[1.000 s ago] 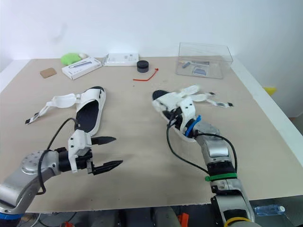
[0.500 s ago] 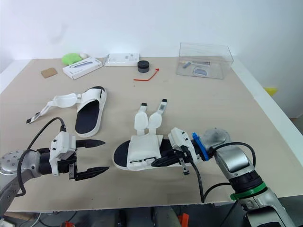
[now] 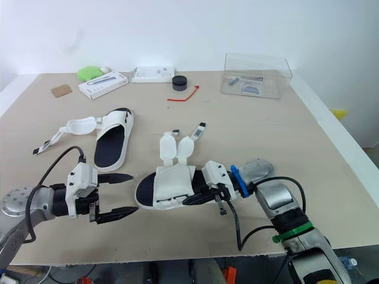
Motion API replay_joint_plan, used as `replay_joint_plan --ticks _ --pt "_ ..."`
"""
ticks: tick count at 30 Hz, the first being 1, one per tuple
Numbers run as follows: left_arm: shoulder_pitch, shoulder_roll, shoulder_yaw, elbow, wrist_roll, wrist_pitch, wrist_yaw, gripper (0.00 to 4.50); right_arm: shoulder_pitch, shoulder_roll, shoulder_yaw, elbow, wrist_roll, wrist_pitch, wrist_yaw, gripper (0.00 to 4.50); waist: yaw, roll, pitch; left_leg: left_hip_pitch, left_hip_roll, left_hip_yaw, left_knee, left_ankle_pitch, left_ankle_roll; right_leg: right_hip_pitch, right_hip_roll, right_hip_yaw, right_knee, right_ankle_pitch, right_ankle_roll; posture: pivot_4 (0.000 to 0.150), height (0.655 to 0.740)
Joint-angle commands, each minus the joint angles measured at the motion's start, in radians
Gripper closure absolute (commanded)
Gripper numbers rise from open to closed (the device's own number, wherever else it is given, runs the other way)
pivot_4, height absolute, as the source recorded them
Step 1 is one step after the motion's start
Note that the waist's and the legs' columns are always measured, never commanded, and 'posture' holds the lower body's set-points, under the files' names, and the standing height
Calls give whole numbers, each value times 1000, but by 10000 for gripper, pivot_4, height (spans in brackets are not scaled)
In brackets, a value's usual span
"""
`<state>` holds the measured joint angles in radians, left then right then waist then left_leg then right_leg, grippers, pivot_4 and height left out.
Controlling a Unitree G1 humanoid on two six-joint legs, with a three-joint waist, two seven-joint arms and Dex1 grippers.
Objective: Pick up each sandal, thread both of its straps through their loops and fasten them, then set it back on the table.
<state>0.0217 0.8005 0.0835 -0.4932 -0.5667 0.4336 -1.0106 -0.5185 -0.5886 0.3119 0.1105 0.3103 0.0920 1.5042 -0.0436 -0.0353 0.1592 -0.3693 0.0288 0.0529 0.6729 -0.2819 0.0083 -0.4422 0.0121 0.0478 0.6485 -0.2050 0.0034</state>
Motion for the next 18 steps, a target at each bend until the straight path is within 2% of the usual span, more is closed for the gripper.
replay_joint_plan --ticks 1,6,7,10,15,18 --pt "-13 0 -2 1 6 -13 -6 0 -30 17 -4 16 -8 -34 13 44760 1 0 0 0 0 0 0 0 0 0 0 0 0 0 0 1500 7400" --pt "-6 -6 -16 7 9 -5 -3 0 -24 11 0 39 -26 -38 20 44760 1 0 0 0 1 -1 0 0 0 0 -1 0 0 0 -1 1500 7400" --pt "-6 -8 -17 7 10 -4 3 0 -25 9 -4 45 -29 -48 20 37241 1 0 0 0 1 -1 0 0 0 0 -1 0 0 0 -2 1500 7400" --pt "-9 -8 -19 7 13 -3 4 0 -30 -4 -27 38 -15 -39 24 24250 1 0 0 0 0 0 0 0 0 0 -1 0 0 1 -2 1500 7400" --pt "-29 -5 -30 14 14 2 -3 0 -17 -51 -66 6 31 10 40 5406 1 0 0 0 0 -1 0 0 0 0 -1 0 0 1 -2 1500 7400" --pt "-46 -5 -37 20 15 5 -6 0 -1 -81 -80 -12 43 29 44 5406 2 0 0 0 0 -1 0 0 0 0 -1 0 0 1 -2 1500 7400"
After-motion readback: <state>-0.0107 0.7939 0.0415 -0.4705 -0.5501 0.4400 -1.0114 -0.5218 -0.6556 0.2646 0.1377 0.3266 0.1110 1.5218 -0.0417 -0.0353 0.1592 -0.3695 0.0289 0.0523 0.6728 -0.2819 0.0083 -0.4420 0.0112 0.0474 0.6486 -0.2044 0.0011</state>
